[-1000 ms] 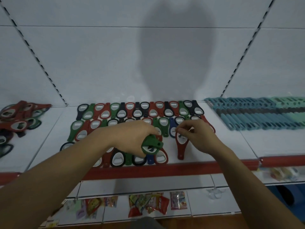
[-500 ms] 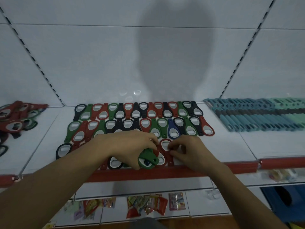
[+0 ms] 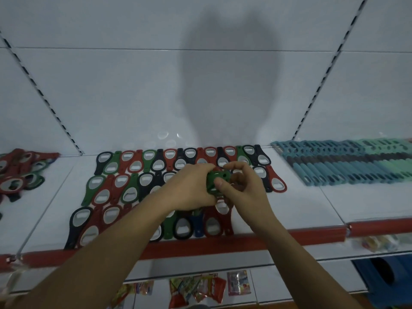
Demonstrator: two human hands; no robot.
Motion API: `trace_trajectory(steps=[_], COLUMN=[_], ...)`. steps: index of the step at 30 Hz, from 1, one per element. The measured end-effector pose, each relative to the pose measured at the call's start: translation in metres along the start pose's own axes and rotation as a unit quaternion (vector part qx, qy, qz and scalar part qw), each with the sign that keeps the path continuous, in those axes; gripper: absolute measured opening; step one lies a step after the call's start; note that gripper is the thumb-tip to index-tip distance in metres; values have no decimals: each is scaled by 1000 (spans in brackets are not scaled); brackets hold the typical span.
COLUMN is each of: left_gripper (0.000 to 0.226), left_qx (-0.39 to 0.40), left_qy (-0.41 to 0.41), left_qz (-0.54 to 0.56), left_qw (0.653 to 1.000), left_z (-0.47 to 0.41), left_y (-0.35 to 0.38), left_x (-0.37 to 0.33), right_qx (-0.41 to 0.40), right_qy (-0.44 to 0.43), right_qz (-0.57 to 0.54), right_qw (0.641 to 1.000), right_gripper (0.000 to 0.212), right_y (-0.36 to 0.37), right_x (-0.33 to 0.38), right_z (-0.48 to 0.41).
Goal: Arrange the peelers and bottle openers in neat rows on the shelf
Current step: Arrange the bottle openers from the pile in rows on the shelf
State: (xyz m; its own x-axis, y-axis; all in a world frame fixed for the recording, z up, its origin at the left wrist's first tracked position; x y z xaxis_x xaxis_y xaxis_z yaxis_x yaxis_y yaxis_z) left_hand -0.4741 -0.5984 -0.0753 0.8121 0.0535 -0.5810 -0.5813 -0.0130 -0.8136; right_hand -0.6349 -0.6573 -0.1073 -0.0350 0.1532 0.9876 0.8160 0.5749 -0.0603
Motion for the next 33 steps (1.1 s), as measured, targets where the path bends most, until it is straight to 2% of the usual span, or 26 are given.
trace_trajectory(steps=[2,5,8,12,17,22,27,30,33], left_gripper=[38,43,41,39,48,39,46,41,36], left_qx=[-43,-89,-109,-136,-87,-36,27,54,68], left_qy=[-9,-18,-38,-59,-114,-142,-151,-147,-154], left_qz=[-10,34,138,252,425,506,625,663,674], left_qw=[999,995,984,956,894,850,765,732,719], left_z=[-5,-8,-8,-9,-10,-12,-15,-14,-14], left_y=[4,6,6,8,15,15,17,18,18], left_x=[-1,5,15,26,28,20,14,12,14], right_qx=[-27,-45,-63,-64,-128,-90,-86,-91,-125], right_qy=[-27,-19,4,32,29,12,7,-2,14], right_qz=[29,58,99,68,36,120,135,97,-4], right_qw=[999,997,993,995,991,989,987,991,992], right_gripper=[16,12,8,5,10,17,16,13,8], right_y=[4,9,3,0,2,7,2,0,-8], right_x=[3,7,11,15,18,23,28,27,24], right_z=[-10,-26,-42,-55,-60,-59,-64,-63,-57])
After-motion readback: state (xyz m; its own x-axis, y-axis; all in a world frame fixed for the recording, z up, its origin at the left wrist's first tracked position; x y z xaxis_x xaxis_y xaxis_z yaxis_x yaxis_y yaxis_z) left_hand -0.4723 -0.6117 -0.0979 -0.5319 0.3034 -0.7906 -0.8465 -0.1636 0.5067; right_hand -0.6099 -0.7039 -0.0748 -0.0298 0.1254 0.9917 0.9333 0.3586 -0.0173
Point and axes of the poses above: each hand's wrist, its own z-axis away from the middle knuckle, its own y-axis out of the palm, x = y × z, the point moved 1 cm from there along -z, towards the middle knuckle
